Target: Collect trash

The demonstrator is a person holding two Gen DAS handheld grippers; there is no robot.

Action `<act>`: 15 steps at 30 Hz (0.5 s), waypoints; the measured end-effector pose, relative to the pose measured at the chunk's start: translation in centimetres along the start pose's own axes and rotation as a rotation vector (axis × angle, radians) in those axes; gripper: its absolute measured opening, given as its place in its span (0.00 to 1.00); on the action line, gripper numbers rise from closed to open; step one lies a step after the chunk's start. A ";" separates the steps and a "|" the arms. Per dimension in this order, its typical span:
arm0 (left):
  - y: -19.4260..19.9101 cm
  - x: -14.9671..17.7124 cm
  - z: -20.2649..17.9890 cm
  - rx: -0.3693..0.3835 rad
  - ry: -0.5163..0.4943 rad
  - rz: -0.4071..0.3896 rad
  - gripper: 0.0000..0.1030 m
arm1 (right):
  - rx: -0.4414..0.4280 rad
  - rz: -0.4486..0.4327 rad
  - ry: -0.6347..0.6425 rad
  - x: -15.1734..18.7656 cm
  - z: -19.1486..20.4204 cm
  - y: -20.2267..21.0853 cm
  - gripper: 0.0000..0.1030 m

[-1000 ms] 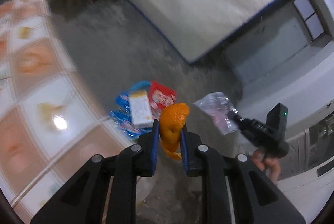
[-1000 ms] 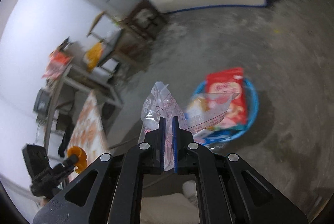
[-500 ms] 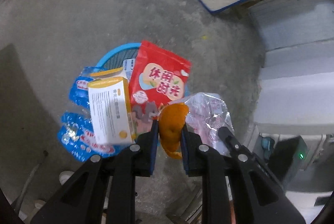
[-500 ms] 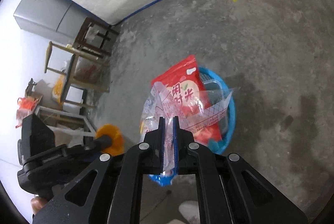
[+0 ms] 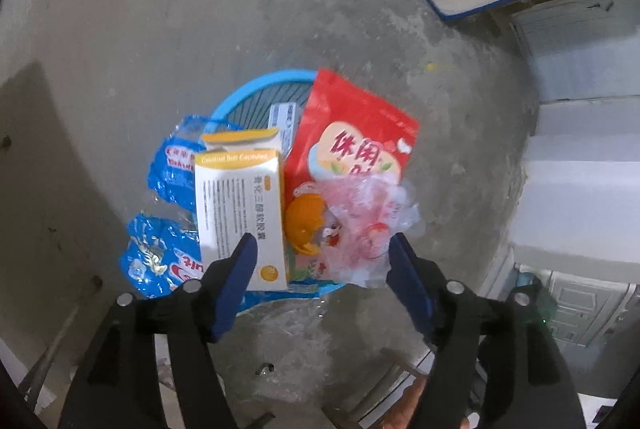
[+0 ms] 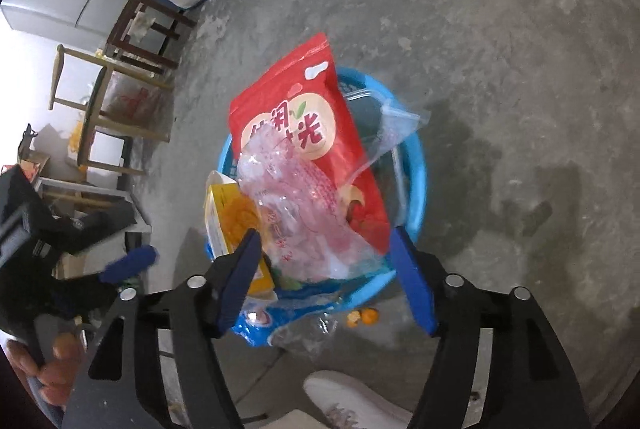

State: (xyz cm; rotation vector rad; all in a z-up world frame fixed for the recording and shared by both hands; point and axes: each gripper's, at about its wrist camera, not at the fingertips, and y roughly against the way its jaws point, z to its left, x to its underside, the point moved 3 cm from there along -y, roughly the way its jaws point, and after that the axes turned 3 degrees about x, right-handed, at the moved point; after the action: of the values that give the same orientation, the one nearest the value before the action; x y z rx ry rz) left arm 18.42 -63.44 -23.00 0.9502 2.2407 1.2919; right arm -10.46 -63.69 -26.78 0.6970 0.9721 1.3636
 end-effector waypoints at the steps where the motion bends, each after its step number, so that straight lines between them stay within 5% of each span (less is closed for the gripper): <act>1: 0.7 0.1 -0.3 0.002 -0.006 -0.010 0.67 | 0.002 -0.003 0.002 0.0 -0.1 0.2 0.65; 9: 9.5 2.2 -2.5 0.060 -0.079 -0.145 0.70 | 0.042 -0.033 0.031 0.3 -0.6 2.1 0.65; 15: 22.8 12.0 -2.1 -0.053 -0.319 -0.411 0.81 | 0.016 -0.098 0.015 3.5 -1.7 7.5 0.65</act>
State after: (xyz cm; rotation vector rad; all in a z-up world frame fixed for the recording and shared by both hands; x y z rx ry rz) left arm 17.00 -48.22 -2.19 0.5845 2.0045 0.9380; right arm -15.75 -59.61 -21.60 0.6441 1.0174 1.2777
